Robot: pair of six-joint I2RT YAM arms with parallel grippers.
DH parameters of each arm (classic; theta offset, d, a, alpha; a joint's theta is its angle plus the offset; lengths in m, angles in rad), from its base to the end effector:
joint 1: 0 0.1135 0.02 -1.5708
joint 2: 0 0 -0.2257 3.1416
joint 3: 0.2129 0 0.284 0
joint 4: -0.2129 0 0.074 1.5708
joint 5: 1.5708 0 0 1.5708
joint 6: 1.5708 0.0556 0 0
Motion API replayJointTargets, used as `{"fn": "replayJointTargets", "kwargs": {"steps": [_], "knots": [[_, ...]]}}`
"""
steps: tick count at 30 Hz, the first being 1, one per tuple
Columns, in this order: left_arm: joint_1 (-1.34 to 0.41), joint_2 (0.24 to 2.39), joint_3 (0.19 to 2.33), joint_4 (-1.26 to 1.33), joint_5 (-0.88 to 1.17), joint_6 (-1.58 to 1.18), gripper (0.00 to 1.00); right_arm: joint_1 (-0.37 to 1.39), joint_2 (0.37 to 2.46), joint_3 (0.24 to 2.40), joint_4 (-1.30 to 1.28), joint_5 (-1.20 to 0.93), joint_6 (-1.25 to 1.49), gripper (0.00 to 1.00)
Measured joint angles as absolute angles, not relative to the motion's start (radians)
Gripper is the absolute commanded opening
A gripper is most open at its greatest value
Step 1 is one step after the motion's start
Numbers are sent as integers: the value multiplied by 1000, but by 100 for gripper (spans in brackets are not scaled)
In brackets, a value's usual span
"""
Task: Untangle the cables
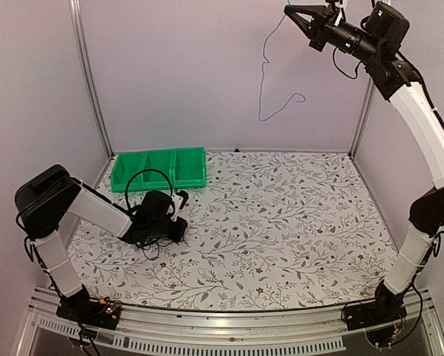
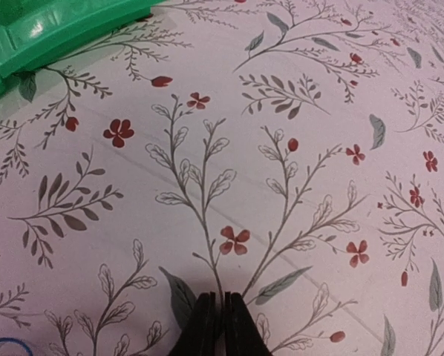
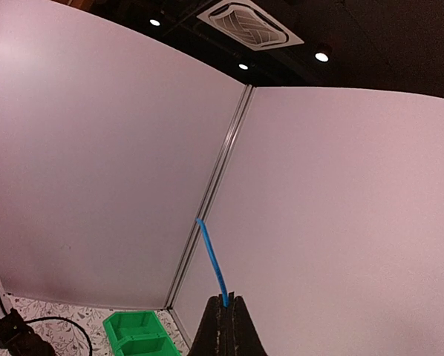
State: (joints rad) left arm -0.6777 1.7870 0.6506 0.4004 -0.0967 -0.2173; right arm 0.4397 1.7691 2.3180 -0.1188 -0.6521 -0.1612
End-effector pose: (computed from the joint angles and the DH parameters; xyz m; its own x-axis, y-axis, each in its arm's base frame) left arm 0.2648 -0.2062 0.0206 -0.6332 0.2342 -0.7377 0.4422 0.8917 -0.0965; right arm 0.3271 0.1912 0.5801 0.5068 0.0974 -0.8565 -0.7660 0.5066 -0.3956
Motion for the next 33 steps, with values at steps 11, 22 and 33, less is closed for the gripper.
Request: {"fn": "replayJointTargets", "kwargs": {"steps": [11,22,33], "knots": [[-679,1754,888,101,-35,-255,42,438,1738,2009,-202,-667,-204,0],[-688,1612,1004,4,-9,-274,52,444,1720,1785,-260,-728,-191,0],[-695,1624,1116,19,75,-201,49,518,1781,1661,-305,-772,-203,0]]}}
